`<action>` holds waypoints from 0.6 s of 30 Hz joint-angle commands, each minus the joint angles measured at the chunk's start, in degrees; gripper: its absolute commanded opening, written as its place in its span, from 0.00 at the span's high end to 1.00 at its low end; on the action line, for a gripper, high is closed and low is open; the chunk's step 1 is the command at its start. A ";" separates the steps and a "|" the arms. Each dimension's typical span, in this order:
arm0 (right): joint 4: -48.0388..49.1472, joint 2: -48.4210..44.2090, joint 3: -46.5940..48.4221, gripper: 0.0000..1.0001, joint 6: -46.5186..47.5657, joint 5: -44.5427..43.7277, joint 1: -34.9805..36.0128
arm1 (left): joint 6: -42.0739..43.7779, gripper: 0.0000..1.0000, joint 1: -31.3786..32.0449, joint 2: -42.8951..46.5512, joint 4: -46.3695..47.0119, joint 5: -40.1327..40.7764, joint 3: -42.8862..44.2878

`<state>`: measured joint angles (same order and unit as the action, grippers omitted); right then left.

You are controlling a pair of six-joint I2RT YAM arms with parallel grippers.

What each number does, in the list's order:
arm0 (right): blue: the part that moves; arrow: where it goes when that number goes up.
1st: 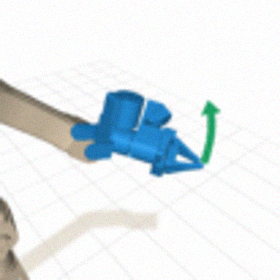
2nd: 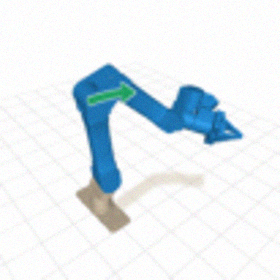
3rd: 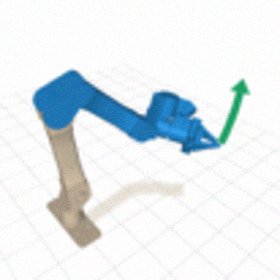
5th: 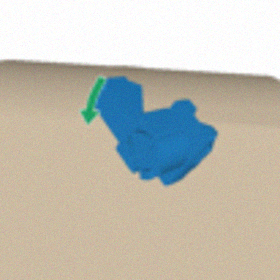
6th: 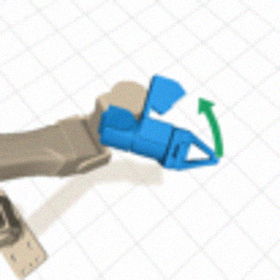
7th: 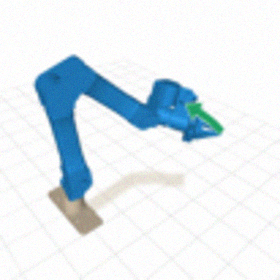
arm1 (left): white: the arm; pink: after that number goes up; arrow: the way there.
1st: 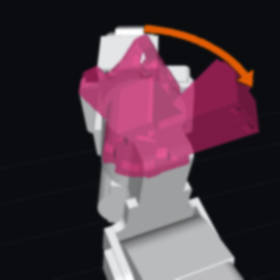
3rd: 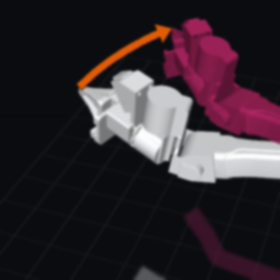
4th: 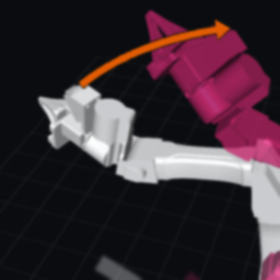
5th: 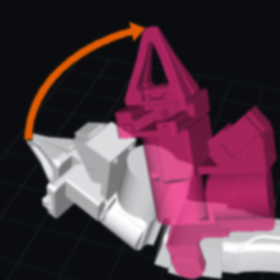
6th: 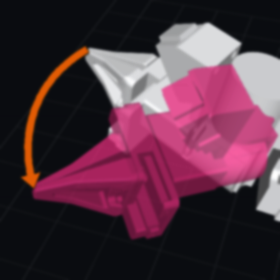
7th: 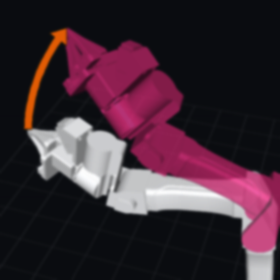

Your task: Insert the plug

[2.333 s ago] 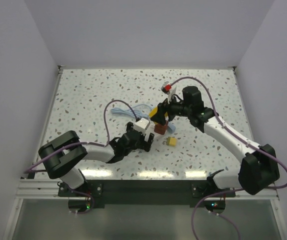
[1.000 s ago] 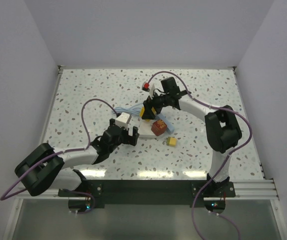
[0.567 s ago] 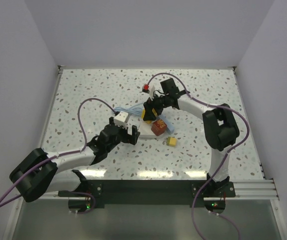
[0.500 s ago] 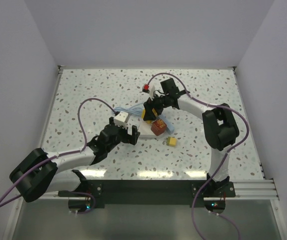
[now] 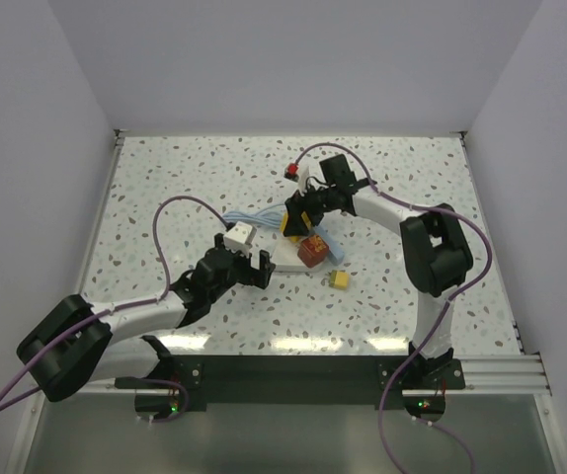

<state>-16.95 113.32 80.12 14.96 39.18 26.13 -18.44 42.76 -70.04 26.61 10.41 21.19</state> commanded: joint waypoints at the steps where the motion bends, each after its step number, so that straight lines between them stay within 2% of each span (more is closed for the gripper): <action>1: 5.17 0.24 -0.31 1.00 -3.61 1.07 -0.82 | 0.16 0.00 -0.40 1.40 1.34 -0.83 -0.89; 8: 8.25 -0.38 -1.54 1.00 -7.40 2.13 -1.70 | -0.11 0.00 -0.40 -0.79 2.48 -2.59 -1.41; 18: 9.83 -1.08 -2.77 1.00 -8.19 4.68 -1.43 | -0.46 0.00 -0.40 -1.32 3.54 -2.77 -1.86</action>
<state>-10.20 113.32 77.91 7.81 41.04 24.43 -18.48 42.76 -70.94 27.03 8.08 19.49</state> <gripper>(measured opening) 0.742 0.997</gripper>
